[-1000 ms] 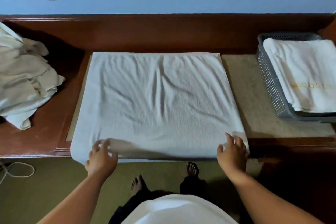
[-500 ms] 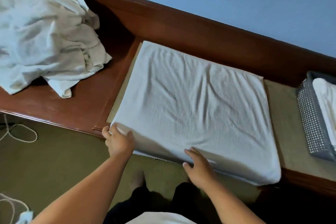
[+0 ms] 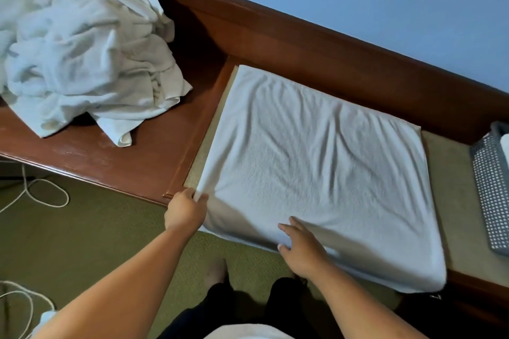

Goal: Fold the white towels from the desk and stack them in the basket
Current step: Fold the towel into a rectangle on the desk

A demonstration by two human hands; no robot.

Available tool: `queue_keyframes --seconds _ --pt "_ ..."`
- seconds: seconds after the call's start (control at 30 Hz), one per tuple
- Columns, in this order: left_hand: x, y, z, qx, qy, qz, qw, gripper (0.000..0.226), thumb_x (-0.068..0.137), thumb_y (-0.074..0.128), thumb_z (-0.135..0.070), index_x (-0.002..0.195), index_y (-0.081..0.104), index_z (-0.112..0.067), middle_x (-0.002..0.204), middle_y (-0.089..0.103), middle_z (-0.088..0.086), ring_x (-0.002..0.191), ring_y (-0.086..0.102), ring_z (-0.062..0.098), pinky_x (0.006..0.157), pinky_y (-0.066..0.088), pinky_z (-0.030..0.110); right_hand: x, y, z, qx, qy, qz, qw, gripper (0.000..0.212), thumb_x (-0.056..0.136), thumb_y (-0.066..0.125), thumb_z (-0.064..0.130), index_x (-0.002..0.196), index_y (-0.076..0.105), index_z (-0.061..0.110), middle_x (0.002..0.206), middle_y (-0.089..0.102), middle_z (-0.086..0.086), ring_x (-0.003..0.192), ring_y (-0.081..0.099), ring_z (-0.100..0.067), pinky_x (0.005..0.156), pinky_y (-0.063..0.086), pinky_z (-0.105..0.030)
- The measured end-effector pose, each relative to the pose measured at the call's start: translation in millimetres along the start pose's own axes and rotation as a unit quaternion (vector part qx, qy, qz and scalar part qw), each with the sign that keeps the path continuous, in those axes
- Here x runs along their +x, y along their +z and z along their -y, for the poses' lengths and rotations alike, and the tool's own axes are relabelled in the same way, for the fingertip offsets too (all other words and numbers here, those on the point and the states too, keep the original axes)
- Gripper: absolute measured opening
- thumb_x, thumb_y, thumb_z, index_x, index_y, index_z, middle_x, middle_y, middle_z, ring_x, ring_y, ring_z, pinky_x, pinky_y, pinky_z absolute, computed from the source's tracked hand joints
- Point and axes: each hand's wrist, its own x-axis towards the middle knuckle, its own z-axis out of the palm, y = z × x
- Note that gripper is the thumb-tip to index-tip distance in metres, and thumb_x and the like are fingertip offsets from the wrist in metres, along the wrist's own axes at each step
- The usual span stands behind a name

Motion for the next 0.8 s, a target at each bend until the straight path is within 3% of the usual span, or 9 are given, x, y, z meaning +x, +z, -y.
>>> queue_keyframes --seconds 0.13,0.27,0.37,0.5,0.6,0.7,0.8 --pt "-10.3 3.0 2.9 0.021 0.053 -0.056 0.997 0.028 0.091 0.058 -0.045 0.078 0.061 -0.020 0.091 0.055 -0.004 0.093 0.053 0.029 0.083 0.043 0.042 3.0 -0.1 8.9 -0.009 0.005 -0.013 1.000 0.053 0.099 0.056 0.032 0.150 0.044 0.028 0.166 0.017 0.004 0.152 0.017 -0.011 0.119 0.020 -0.026" --pt "-14.8 1.1 -5.0 0.005 0.100 -0.052 0.994 0.024 0.090 0.061 -0.033 0.075 0.048 -0.021 0.072 0.056 -0.005 0.077 0.053 0.025 0.075 0.039 0.039 5.9 -4.6 9.9 -0.003 0.006 -0.025 1.000 0.049 0.098 0.057 0.029 0.146 0.048 0.027 0.163 0.026 0.004 0.150 0.025 -0.011 0.117 0.022 -0.024" --pt "-17.3 -1.7 -10.1 -0.050 0.122 -0.021 0.991 0.017 0.088 0.065 -0.027 0.085 0.050 -0.019 0.076 0.060 -0.004 0.073 0.058 0.023 0.063 0.043 0.036 7.6 -9.8 9.0 0.017 0.008 -0.025 1.000 0.048 0.098 0.058 0.028 0.145 0.049 0.027 0.159 0.034 0.005 0.147 0.030 -0.010 0.115 0.025 -0.024" --pt "-27.8 -1.4 -19.5 -0.061 0.160 0.023 0.985 0.022 0.089 0.067 -0.027 0.104 0.053 -0.023 0.081 0.066 -0.003 0.072 0.063 0.017 0.066 0.052 0.038 9.0 -19.0 2.5 0.061 0.017 -0.038 0.997 0.043 0.097 0.060 0.027 0.140 0.054 0.026 0.148 0.050 0.005 0.137 0.046 -0.012 0.110 0.036 -0.026" --pt "-39.4 6.2 -33.7 -0.037 0.191 0.047 0.980 0.030 0.091 0.066 -0.030 0.117 0.051 -0.024 0.077 0.063 -0.003 0.070 0.061 0.018 0.063 0.047 0.037 11.2 -28.7 -3.2 0.117 0.025 -0.039 0.992 0.040 0.098 0.059 0.022 0.138 0.056 0.022 0.140 0.058 0.000 0.125 0.056 -0.012 0.101 0.043 -0.024" --pt "-54.2 19.4 -52.8 -0.018 0.207 0.054 0.977 0.041 0.094 0.065 -0.030 0.131 0.048 -0.026 0.077 0.061 -0.004 0.073 0.060 0.020 0.064 0.041 0.034 7.9 -41.1 -10.6 0.160 0.021 -0.061 0.985 0.039 0.098 0.059 0.019 0.137 0.057 0.018 0.132 0.063 0.000 0.108 0.059 -0.009 0.091 0.041 -0.020" --pt "-71.9 38.1 -78.2 -0.010 0.201 0.074 0.977 0.048 0.094 0.063 -0.028 0.138 0.043 -0.028 0.083 0.064 -0.002 0.079 0.064 0.021 0.069 0.047 0.033 -0.5 -51.8 -28.4 0.195 0.020 -0.098 0.976 0.035 0.098 0.059 0.018 0.133 0.061 0.020 0.118 0.066 0.003 0.103 0.059 -0.007 0.087 0.041 -0.017"
